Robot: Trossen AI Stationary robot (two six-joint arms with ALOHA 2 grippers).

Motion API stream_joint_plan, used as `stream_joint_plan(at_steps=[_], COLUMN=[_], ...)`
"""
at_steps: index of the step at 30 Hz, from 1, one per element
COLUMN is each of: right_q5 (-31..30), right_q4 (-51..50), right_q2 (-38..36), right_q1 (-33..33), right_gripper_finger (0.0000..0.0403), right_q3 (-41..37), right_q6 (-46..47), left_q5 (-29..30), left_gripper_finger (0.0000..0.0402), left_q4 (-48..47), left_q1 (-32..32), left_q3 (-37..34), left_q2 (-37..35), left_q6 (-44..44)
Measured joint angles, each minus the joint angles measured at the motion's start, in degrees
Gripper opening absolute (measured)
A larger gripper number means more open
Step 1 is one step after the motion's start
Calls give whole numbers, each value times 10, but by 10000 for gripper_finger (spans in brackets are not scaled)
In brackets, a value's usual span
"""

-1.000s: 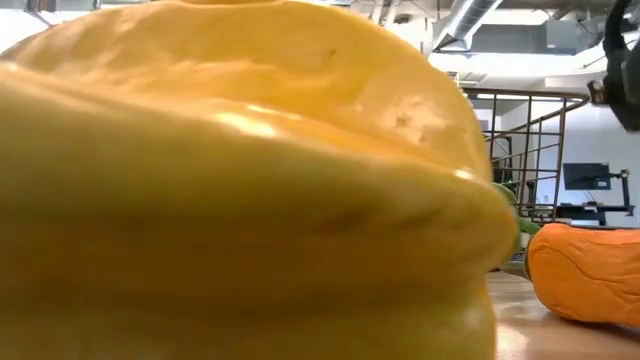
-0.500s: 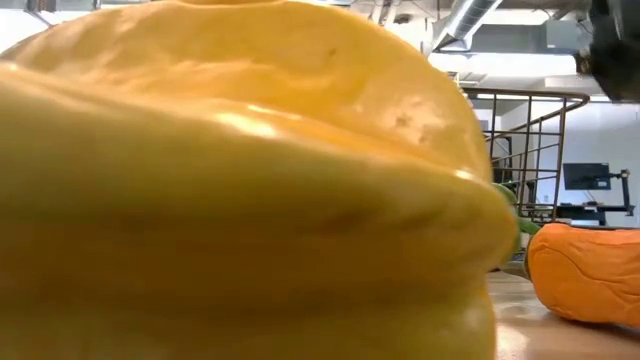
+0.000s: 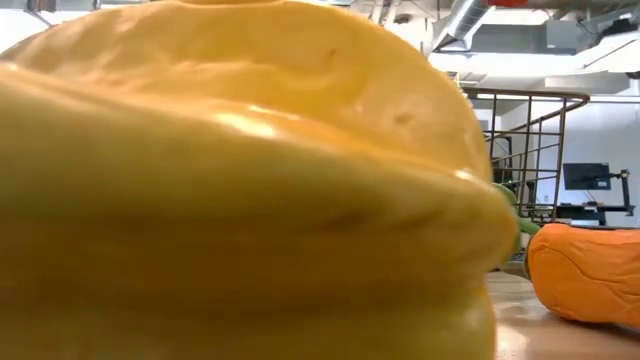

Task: Build produce basket
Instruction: Put the orange carrot into the gold wire basket

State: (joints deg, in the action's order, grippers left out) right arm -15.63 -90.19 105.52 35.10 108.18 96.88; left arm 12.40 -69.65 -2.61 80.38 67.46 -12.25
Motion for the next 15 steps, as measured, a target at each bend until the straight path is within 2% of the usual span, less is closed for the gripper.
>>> stream_joint_plan(at_steps=[3, 7, 12, 15], right_q5=[-47, -57, -47, -3], right_q4=[13, 8, 84, 170], right_q2=[-29, -34, -27, -8], right_q1=[-44, -123, -217, -260], right_gripper_finger=[15, 15, 15, 15], right_q3=[0, -1, -1, -1], right_q6=[-114, -275, -480, -589], left_q5=[0, 0, 0, -1], left_gripper_finger=[112, 112, 112, 112], left_q4=[0, 0, 4, 4], left_q1=[0, 0, 0, 0], left_q3=[0, 0, 0, 0], left_q2=[0, 0, 0, 0], left_q6=[0, 0, -31, -47])
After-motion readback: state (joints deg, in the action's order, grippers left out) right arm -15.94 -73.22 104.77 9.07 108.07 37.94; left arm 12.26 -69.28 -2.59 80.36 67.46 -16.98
